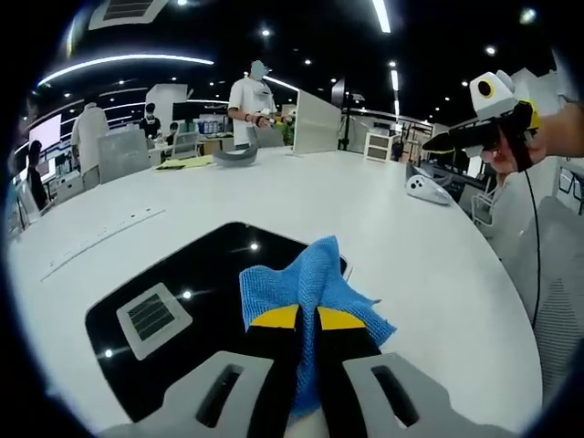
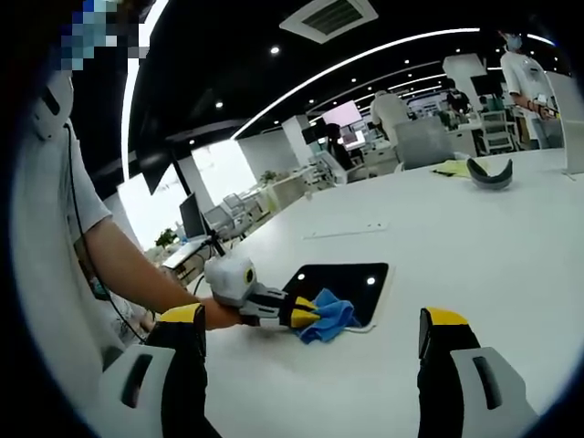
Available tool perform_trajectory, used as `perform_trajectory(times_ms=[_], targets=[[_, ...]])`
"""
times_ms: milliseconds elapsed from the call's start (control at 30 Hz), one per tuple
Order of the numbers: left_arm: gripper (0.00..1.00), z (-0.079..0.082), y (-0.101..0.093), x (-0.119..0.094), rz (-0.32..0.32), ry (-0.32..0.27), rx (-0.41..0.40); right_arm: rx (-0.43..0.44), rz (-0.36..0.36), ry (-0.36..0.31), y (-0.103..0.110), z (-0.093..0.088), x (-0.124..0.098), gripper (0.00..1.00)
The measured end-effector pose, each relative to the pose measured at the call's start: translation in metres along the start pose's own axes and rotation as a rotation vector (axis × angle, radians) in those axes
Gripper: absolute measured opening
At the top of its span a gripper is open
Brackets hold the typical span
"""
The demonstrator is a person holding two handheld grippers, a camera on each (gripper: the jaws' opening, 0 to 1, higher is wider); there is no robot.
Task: Wipe the mirror surface with the cleaning cloth until all visible marks leave the cleaned area.
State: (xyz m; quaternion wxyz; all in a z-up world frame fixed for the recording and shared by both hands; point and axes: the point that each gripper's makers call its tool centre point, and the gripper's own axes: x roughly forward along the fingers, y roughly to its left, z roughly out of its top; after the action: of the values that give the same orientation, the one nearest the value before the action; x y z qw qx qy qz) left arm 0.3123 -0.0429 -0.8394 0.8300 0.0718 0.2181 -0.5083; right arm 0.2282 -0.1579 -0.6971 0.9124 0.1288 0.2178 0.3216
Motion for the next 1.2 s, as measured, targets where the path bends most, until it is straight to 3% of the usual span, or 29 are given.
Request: perform_trajectory(times_ms=[233,1200], targets=[[0.03,-0.002,0.002,-0.003,-0.026,0.009,0.016,-0.006,-0.003,-0.001,-0.001,0.002,0.001,0.97],[0.03,-0.003,0.017,-0.011,-0.03,0.004,0.029,-0.005,-0.014,0.003,-0.003,0.001,0.0,0.97]])
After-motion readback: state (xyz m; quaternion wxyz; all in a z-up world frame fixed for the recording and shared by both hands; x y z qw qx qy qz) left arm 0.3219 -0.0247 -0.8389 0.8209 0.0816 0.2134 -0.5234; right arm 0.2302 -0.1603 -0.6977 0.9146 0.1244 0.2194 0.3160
